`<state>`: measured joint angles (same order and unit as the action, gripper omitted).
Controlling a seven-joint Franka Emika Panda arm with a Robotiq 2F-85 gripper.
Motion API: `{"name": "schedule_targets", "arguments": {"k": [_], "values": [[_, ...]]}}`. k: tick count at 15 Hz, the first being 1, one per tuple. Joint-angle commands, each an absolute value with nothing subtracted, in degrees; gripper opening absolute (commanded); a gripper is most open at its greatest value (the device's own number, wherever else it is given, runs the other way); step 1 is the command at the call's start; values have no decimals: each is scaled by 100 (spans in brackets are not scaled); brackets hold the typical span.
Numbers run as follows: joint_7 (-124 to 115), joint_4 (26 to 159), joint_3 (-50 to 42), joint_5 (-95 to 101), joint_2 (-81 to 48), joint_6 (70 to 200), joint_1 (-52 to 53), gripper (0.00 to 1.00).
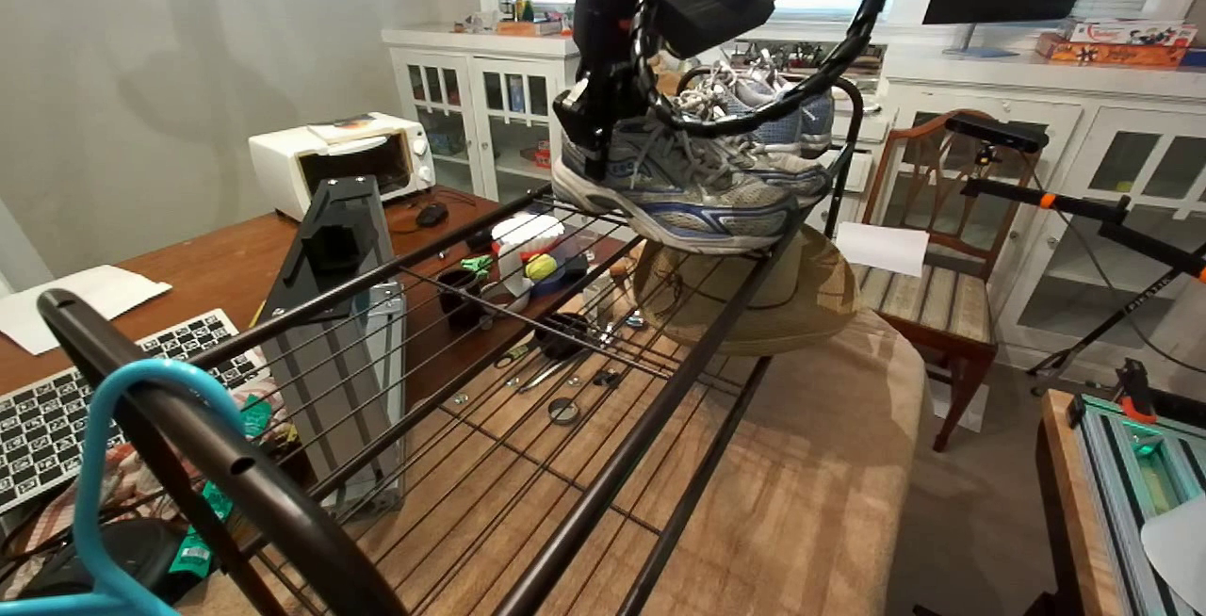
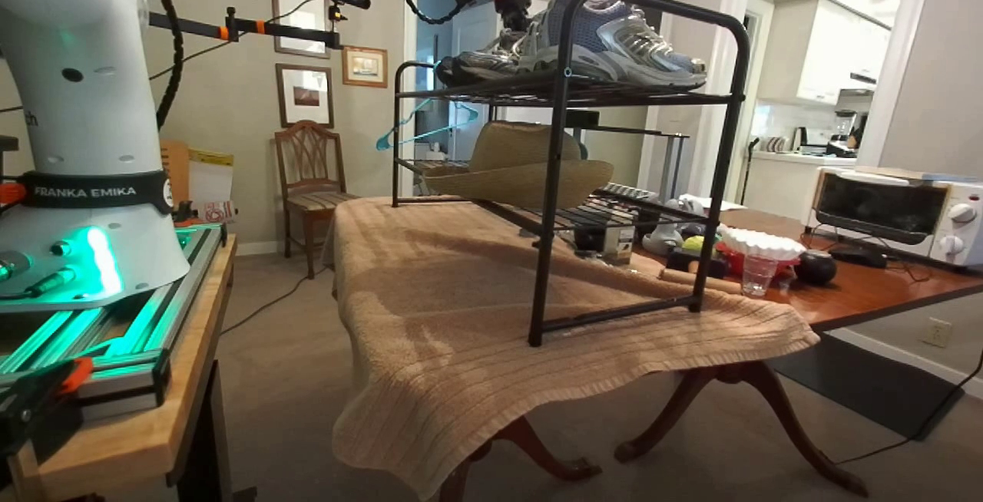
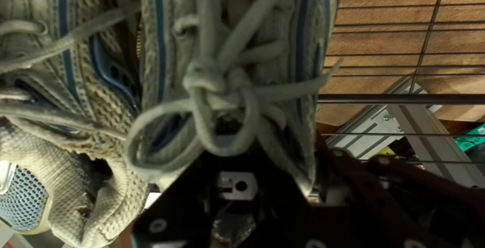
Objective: Pick up the sneaker on the left and put it on top of the right sneaker on the left.
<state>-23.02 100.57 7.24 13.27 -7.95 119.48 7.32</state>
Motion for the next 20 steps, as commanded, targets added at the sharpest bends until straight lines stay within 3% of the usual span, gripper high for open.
{"name": "schedule_targets", "arguments": {"k": [1,20], "values": [[-2119,10112,689,1131,-524,11788,806,3],[-1860,10057,647,1267,474,11796,547,3]]}}
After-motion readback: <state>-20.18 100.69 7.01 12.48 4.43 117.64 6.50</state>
